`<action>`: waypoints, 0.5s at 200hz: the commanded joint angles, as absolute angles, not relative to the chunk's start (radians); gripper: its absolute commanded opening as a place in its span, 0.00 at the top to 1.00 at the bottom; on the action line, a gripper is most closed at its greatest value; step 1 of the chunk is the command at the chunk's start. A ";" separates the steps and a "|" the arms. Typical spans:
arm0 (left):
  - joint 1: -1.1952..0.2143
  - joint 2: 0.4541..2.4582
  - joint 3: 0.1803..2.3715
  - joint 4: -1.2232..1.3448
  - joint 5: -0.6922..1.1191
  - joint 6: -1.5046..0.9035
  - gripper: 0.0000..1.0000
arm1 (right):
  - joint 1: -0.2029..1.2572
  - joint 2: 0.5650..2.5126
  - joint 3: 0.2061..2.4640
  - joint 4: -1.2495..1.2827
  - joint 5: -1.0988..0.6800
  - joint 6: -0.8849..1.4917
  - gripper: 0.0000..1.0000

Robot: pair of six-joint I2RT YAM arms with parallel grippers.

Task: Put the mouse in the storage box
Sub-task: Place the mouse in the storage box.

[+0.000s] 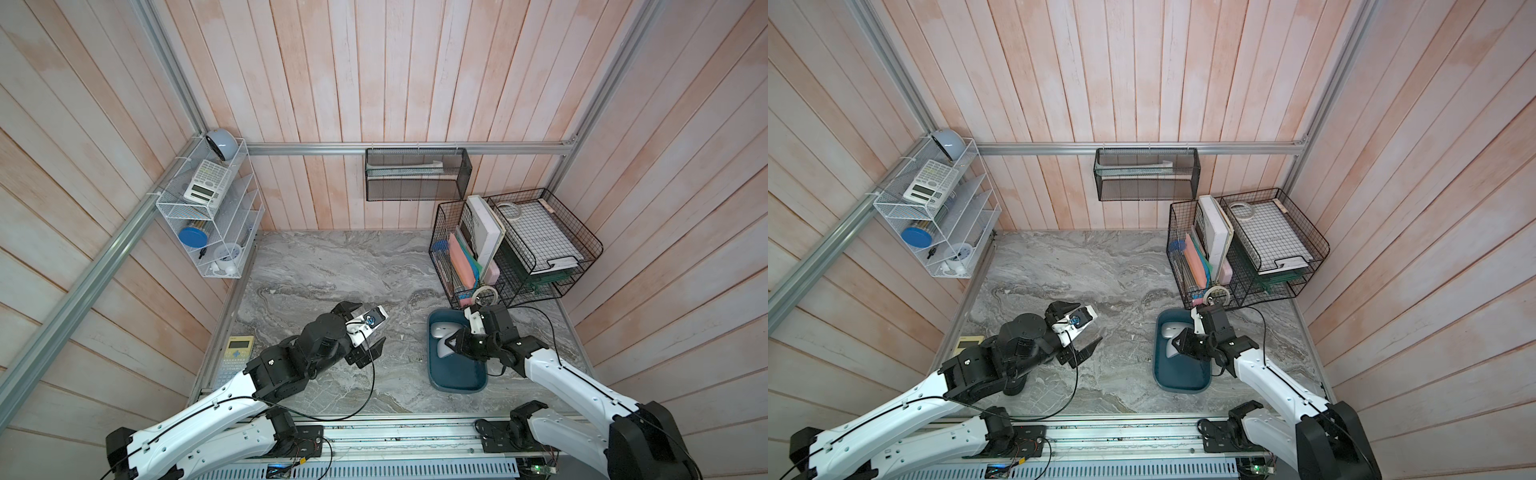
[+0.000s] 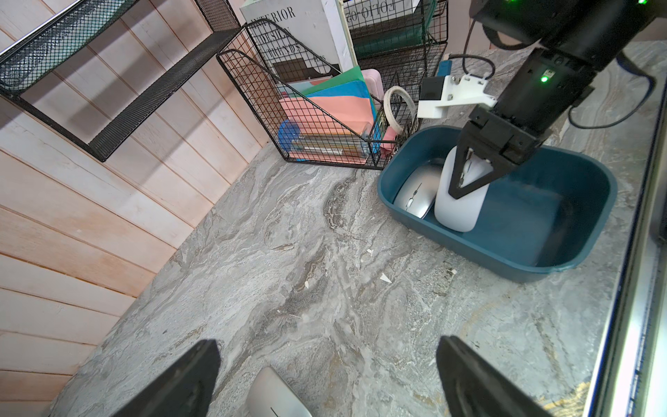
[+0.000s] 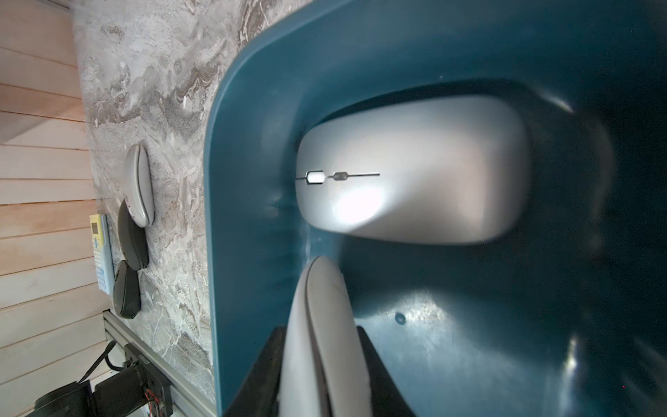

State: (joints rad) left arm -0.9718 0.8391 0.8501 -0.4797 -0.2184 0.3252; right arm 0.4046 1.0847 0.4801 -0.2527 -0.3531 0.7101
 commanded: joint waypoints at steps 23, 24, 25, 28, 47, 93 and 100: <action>-0.975 0.851 0.851 -0.494 -0.235 0.310 0.00 | 0.412 1.138 0.486 -0.190 -0.304 0.724 0.75; -0.975 0.850 0.850 -0.494 -0.235 0.311 0.00 | 0.412 1.139 0.485 -0.189 -0.303 0.724 0.75; -0.975 0.850 0.850 -0.494 -0.235 0.311 0.00 | 0.412 1.139 0.486 -0.189 -0.303 0.724 0.75; -0.974 0.849 0.850 -0.494 -0.235 0.311 0.00 | 0.413 1.142 0.486 -0.188 -0.302 0.724 0.75; -0.976 0.850 0.851 -0.493 -0.234 0.310 0.00 | 0.414 1.150 0.488 -0.188 -0.299 0.726 0.70; -0.974 0.848 0.848 -0.495 -0.233 0.312 0.00 | 0.414 1.139 0.500 -0.219 -0.287 0.718 0.50; -0.975 0.846 0.849 -0.494 -0.232 0.313 0.00 | 0.414 1.135 0.503 -0.227 -0.283 0.716 0.48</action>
State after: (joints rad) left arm -0.9718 0.8497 0.8501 -0.4831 -0.2214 0.3210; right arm 0.4091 1.1427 0.4808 -0.1913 -0.3107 0.7261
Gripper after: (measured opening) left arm 0.998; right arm 0.490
